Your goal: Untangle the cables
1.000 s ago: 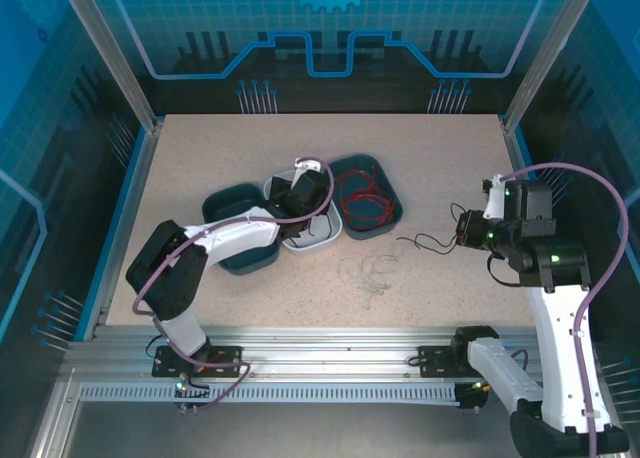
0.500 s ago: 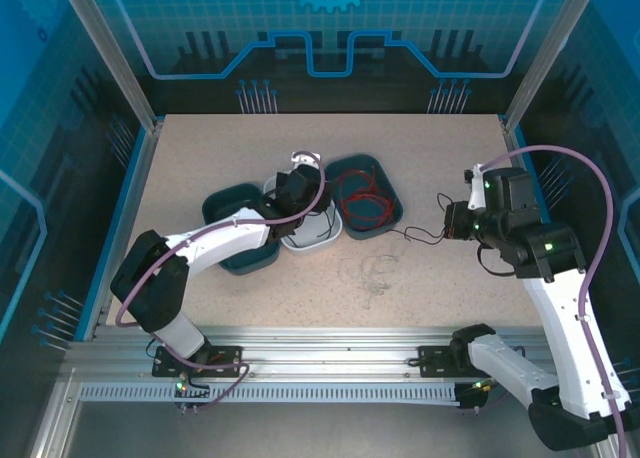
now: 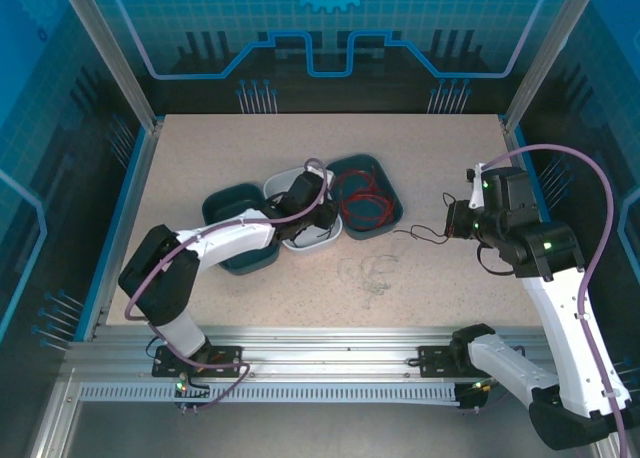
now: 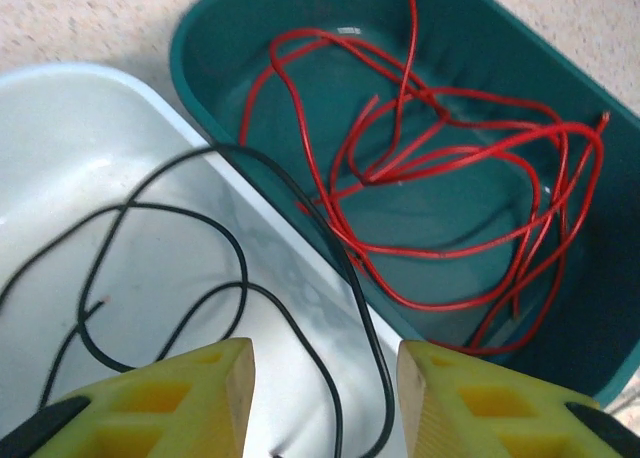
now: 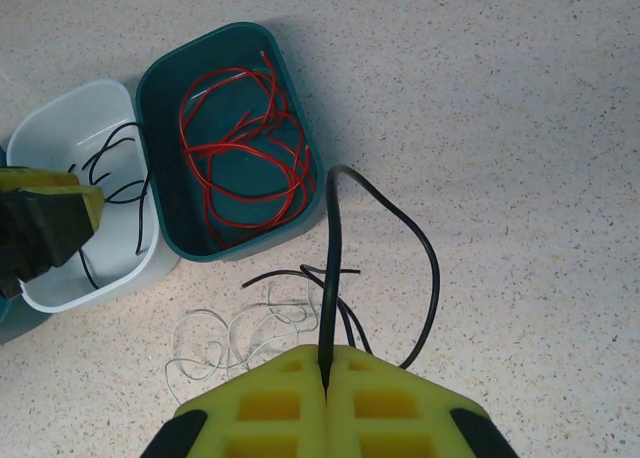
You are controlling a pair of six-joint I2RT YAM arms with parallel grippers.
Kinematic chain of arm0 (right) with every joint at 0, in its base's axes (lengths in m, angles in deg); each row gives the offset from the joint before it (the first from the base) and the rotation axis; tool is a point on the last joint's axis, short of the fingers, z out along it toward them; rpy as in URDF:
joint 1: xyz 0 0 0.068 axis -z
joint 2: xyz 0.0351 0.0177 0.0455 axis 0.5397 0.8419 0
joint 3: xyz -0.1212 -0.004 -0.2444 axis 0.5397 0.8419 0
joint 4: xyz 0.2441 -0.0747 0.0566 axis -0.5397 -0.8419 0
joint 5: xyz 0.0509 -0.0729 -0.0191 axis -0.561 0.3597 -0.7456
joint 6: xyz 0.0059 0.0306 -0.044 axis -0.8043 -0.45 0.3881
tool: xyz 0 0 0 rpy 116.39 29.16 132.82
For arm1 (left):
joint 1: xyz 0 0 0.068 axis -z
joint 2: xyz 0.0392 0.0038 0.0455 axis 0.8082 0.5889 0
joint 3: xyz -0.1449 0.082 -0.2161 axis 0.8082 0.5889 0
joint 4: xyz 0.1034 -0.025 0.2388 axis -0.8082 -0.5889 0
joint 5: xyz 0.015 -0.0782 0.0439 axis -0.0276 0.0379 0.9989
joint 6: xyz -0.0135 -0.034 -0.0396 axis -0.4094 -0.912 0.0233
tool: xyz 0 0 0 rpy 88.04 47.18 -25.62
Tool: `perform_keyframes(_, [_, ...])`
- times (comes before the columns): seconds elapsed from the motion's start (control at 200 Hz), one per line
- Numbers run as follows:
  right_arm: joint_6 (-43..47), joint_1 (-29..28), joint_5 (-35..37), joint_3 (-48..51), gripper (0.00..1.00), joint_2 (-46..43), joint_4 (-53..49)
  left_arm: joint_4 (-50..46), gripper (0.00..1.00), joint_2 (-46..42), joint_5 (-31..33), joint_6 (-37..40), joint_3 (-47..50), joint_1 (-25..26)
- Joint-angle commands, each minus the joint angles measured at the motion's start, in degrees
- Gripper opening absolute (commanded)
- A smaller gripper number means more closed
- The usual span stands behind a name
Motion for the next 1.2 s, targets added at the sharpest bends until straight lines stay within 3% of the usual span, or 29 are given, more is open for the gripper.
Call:
perform_keyframes(0.0, [-0.8, -1.0, 1.3, -0.5, 0.0, -0.7, -0.4, -2.2, 0.43, 1.2, -4.2, -0.5, -0.6, 0.2])
perform_keyframes(0.956, [-0.9, -1.0, 1.3, 0.5, 0.0, -0.5, 0.1, -3.3, 0.43, 5.7, -7.2, -1.4, -2.6, 0.1])
perform_keyframes(1.196, [-1.0, -1.0, 1.4, 0.8, 0.0, -0.6, 0.0, -3.5, 0.48, 5.1, -9.5, -0.5, -2.0, 0.0])
